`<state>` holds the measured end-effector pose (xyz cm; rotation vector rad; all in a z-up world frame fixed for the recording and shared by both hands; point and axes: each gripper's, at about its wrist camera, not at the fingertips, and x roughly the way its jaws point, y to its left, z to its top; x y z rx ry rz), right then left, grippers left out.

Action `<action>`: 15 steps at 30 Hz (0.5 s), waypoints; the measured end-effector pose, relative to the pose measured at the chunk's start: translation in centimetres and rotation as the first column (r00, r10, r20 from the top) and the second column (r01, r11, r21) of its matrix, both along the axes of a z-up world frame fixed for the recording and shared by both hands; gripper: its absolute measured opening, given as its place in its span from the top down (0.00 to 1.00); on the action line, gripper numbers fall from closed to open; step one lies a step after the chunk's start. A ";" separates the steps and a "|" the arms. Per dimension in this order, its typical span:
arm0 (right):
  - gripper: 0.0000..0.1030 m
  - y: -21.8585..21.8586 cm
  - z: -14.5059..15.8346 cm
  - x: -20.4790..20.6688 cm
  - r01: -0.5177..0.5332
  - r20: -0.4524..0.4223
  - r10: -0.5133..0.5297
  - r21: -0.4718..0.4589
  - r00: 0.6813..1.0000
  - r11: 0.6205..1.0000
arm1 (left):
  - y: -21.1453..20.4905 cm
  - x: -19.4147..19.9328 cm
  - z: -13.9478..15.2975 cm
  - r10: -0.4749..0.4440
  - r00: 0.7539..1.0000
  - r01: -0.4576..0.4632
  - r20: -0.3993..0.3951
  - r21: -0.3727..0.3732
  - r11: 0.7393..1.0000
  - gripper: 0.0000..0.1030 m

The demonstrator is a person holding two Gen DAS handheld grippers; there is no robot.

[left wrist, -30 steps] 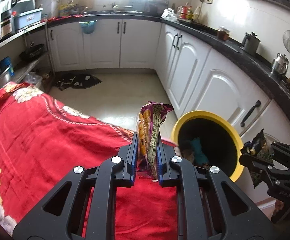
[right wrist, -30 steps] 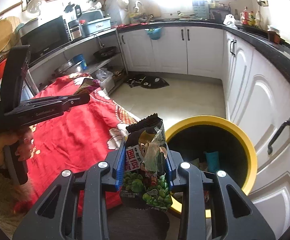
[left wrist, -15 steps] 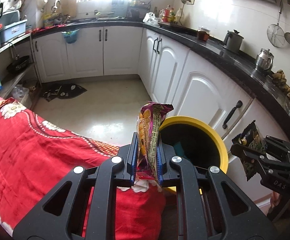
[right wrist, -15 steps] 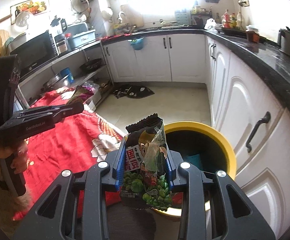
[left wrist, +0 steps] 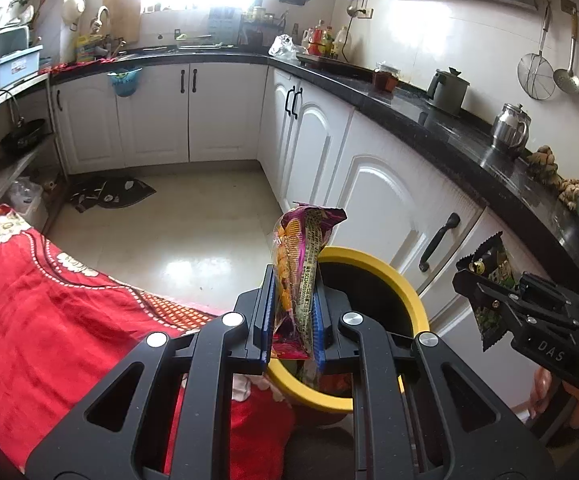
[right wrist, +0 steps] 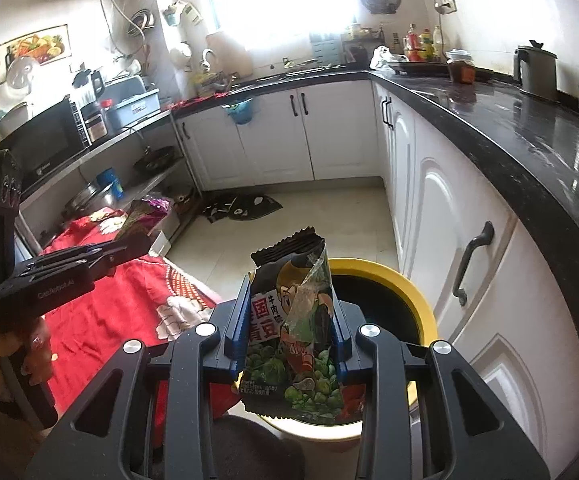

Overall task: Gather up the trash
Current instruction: 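Carry the purple wrapper and green packet over the yellow-rimmed bin with both tools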

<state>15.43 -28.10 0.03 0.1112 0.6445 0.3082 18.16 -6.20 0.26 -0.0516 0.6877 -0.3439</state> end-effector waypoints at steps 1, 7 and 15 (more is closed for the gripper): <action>0.70 -0.1 0.0 0.0 0.006 0.001 -0.006 0.003 1.000 1.000 | -0.2 0.0 -0.1 0.000 1.000 0.000 0.002 0.001 1.000 0.90; 0.70 -1.1 -0.7 0.2 0.055 0.003 -0.055 0.021 0.998 0.998 | -1.1 0.2 -0.6 -0.001 1.000 0.001 0.014 0.002 1.000 0.90; 0.69 -1.6 -2.8 1.2 0.093 -0.029 -0.093 0.010 0.995 0.996 | -2.4 0.8 -2.5 -0.036 0.999 0.036 -0.010 0.009 0.999 0.90</action>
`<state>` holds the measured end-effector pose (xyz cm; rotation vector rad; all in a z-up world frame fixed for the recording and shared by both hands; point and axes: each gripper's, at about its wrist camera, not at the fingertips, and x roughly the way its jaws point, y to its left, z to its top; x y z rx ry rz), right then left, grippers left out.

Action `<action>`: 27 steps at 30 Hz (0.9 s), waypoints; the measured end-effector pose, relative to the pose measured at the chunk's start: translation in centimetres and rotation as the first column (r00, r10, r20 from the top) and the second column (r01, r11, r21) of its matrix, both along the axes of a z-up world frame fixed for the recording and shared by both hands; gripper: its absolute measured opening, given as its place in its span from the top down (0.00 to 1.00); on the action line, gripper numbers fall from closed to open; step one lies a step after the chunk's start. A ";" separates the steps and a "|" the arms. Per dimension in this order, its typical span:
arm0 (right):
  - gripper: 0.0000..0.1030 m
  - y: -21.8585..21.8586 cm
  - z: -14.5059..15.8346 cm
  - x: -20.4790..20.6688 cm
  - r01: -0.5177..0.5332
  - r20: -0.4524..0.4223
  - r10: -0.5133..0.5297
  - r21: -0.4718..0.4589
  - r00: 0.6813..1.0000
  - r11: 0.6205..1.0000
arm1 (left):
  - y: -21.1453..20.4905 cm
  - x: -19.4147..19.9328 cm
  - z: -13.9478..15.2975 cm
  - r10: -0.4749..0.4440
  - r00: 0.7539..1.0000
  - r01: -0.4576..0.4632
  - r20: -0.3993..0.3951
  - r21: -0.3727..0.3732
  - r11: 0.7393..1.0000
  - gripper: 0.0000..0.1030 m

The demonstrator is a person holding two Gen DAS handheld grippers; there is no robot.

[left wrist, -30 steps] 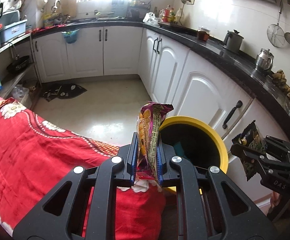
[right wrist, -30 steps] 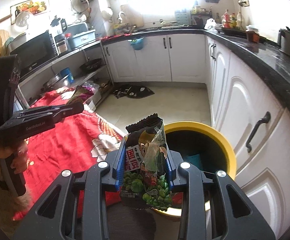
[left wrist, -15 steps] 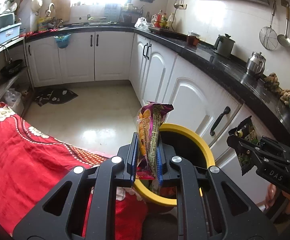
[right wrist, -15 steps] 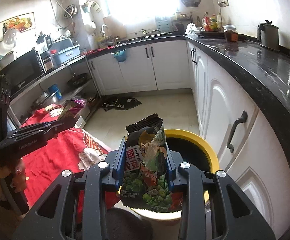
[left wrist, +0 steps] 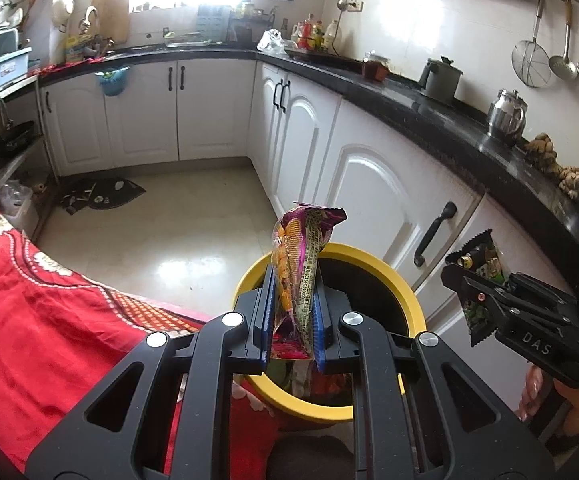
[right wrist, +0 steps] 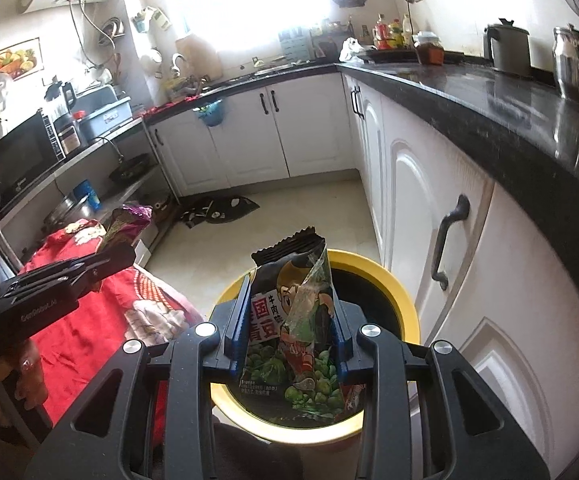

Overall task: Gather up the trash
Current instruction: 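Carry the purple wrapper and green packet over the yellow-rimmed bin with both tools, then open both tools to drop the wrapper and packet into the bin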

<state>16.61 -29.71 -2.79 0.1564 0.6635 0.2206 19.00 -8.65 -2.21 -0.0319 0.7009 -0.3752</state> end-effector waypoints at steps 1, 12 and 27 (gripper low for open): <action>0.69 0.0 -0.3 0.1 0.001 -0.003 -0.001 -0.003 1.000 1.000 | -0.1 0.2 -0.3 -0.004 1.000 0.004 -0.007 0.000 1.000 0.90; 0.69 0.2 -4.1 2.1 -0.001 -0.077 -0.001 -0.025 0.997 1.000 | -2.1 1.9 -4.3 -0.036 0.995 0.037 -0.092 0.009 0.999 0.90; 0.65 0.9 -6.6 4.3 -0.016 -0.123 0.010 -0.050 0.992 0.999 | -3.0 3.5 -7.1 -0.045 0.986 0.049 -0.162 0.024 0.999 0.89</action>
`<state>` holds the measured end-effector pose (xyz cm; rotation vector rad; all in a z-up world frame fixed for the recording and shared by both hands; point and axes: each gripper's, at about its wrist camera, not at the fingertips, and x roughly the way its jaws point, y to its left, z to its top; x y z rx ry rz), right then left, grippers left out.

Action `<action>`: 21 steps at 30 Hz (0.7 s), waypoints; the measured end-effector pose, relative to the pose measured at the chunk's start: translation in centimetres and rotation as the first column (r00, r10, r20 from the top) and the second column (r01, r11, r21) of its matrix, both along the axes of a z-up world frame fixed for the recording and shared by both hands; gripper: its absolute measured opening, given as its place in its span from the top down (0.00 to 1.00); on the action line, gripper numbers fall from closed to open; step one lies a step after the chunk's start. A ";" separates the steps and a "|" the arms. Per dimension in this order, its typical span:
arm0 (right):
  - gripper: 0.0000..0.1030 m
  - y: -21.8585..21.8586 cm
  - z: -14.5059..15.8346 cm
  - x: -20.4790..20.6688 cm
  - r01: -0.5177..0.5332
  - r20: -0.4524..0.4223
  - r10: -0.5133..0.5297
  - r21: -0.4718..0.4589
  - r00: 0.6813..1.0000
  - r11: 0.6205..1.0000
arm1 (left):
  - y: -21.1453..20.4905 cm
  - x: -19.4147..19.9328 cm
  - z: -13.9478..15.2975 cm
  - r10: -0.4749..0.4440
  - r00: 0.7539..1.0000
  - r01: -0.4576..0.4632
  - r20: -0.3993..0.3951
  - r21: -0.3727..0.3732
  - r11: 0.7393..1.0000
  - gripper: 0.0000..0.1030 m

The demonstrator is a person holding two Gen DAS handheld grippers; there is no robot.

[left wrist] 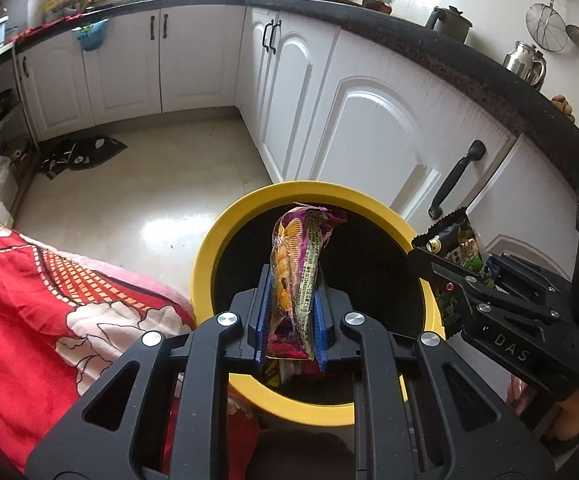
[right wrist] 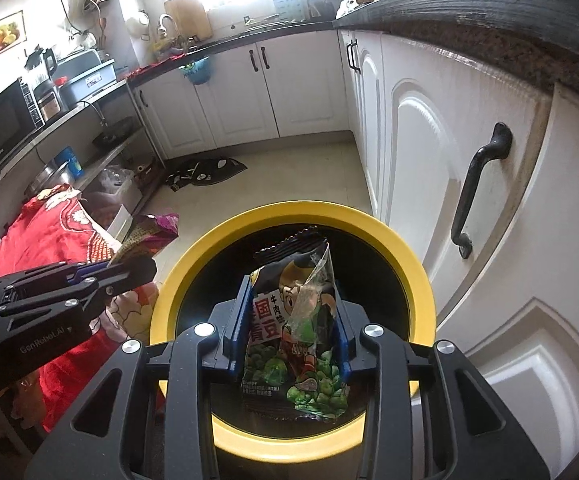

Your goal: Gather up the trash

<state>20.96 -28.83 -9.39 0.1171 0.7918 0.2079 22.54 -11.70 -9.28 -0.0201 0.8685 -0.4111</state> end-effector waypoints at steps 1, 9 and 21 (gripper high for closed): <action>0.65 0.0 0.0 0.1 0.004 0.001 -0.004 -0.004 1.000 1.000 | 0.0 0.1 -0.1 -0.001 1.000 0.001 -0.003 0.000 1.000 0.89; 0.53 -0.8 0.0 0.1 0.027 0.007 -0.027 -0.002 1.000 1.000 | 0.2 0.6 -0.7 0.009 1.000 -0.009 -0.024 0.006 1.000 0.74; 0.42 -0.9 0.6 -0.2 0.028 0.013 -0.028 0.004 1.000 1.000 | 1.5 0.3 -0.2 0.053 0.998 -0.052 -0.021 0.028 0.998 0.34</action>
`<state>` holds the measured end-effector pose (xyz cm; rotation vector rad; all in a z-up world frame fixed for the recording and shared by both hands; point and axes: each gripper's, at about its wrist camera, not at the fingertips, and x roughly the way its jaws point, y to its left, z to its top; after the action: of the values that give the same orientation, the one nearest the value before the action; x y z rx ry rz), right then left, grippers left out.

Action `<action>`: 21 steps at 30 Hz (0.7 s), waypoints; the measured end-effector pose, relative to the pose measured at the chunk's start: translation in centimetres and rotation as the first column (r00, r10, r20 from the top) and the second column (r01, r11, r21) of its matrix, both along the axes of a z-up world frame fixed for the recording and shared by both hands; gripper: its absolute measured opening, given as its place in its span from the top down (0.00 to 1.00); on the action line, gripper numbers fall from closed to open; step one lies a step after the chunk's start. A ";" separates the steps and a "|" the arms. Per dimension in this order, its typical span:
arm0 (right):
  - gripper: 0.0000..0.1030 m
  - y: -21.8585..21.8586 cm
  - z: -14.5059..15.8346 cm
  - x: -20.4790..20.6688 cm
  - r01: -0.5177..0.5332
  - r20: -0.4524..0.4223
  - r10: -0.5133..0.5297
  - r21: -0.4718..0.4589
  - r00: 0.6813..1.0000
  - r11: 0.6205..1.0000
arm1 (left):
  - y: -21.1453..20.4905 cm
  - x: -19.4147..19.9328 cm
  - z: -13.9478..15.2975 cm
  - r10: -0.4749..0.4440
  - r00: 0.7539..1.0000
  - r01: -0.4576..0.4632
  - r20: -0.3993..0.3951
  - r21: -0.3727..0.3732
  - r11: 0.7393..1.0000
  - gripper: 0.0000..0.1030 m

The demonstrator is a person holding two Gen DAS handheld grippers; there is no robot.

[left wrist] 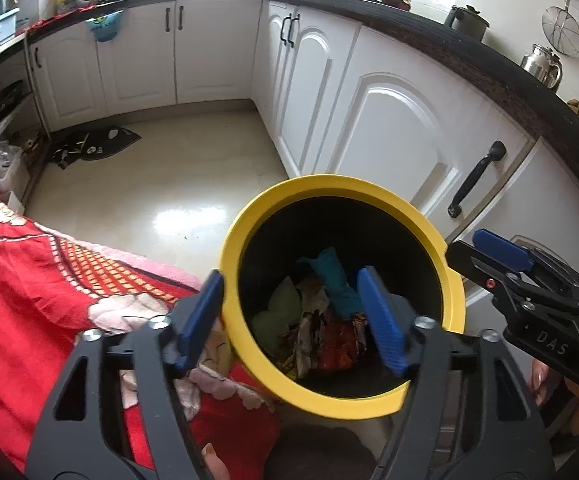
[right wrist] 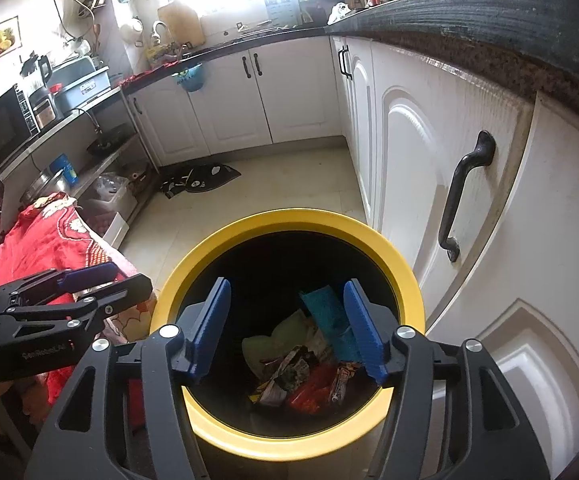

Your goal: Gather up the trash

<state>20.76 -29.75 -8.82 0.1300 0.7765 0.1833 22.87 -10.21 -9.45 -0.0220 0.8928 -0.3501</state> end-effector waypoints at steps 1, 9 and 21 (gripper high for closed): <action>0.42 0.0 0.1 0.0 0.001 0.000 -0.001 0.002 1.000 1.000 | 0.2 -0.1 0.1 0.005 1.000 -0.005 0.001 0.002 1.000 0.31; 0.27 0.0 1.2 -0.8 0.011 0.019 -0.012 0.011 1.000 1.000 | 2.2 -0.6 1.2 0.053 0.999 -0.053 0.009 0.000 0.999 0.11; 0.07 1.2 3.8 -3.5 0.012 0.082 -0.012 0.003 0.997 1.000 | 4.8 -2.9 4.3 0.121 0.990 -0.123 0.076 0.014 0.992 0.11</action>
<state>17.22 -28.54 -5.02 0.1289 0.6932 0.1770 19.93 -5.44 -5.17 -0.0458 0.8165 -0.2268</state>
